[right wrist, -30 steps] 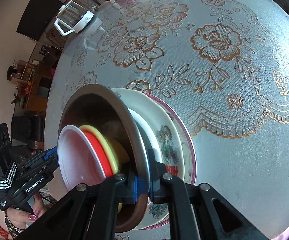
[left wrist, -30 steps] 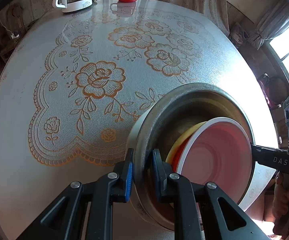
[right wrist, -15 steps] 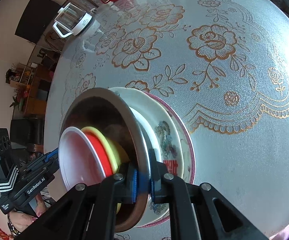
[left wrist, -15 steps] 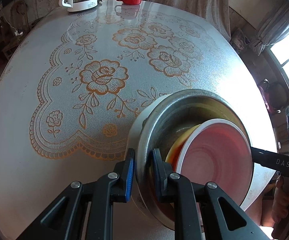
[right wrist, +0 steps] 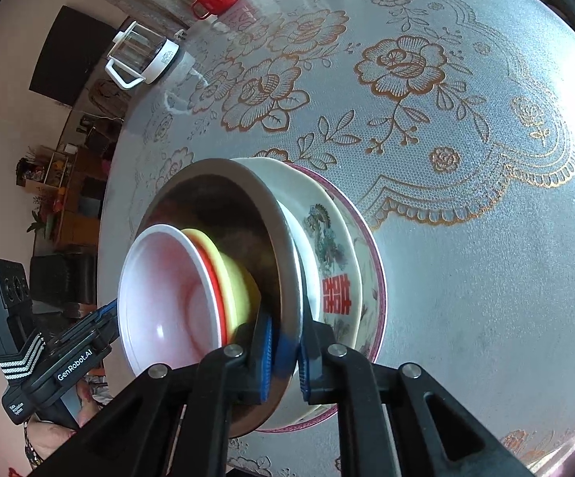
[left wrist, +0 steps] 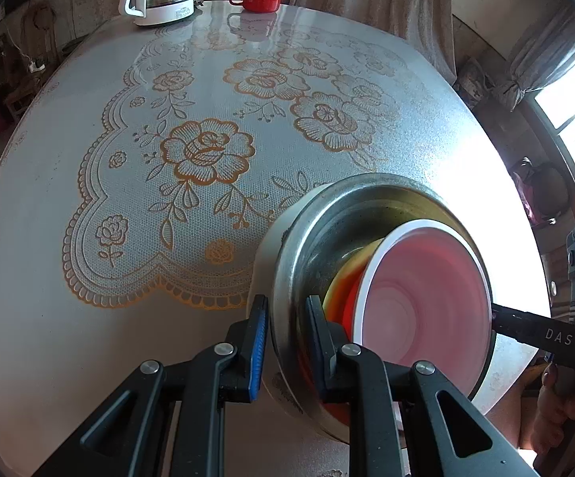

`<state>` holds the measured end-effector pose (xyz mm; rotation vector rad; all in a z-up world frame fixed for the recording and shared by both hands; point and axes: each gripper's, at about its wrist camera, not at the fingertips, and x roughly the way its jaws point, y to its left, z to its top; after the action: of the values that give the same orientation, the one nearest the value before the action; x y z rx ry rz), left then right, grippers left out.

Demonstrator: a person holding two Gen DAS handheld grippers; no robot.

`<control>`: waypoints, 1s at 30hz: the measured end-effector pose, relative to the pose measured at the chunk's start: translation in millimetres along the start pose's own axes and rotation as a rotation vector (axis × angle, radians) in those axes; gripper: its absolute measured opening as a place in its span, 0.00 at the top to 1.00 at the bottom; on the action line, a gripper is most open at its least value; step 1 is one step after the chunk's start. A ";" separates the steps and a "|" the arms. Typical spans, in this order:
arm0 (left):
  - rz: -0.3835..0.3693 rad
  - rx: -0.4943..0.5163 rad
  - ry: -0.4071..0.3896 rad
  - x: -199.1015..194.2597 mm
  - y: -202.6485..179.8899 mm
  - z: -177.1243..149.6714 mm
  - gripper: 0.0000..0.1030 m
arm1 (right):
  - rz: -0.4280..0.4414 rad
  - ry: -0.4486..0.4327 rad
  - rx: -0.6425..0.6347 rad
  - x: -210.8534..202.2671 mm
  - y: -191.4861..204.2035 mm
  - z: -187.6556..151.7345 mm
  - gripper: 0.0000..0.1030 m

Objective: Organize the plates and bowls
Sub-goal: 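Lift the steel basin with both tools and lower it onto the plate stack, then open both tools and withdraw them from the steel basin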

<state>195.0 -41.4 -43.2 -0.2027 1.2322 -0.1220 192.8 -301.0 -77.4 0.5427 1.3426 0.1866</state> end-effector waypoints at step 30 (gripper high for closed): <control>0.072 0.120 -0.189 -52.0 -13.5 -52.0 0.21 | -0.318 -0.327 -0.273 -47.5 54.6 -67.3 0.59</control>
<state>129.1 -48.6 -8.8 -0.0643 1.0390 -0.1115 127.0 -256.5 -18.5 0.1180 1.0451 0.0162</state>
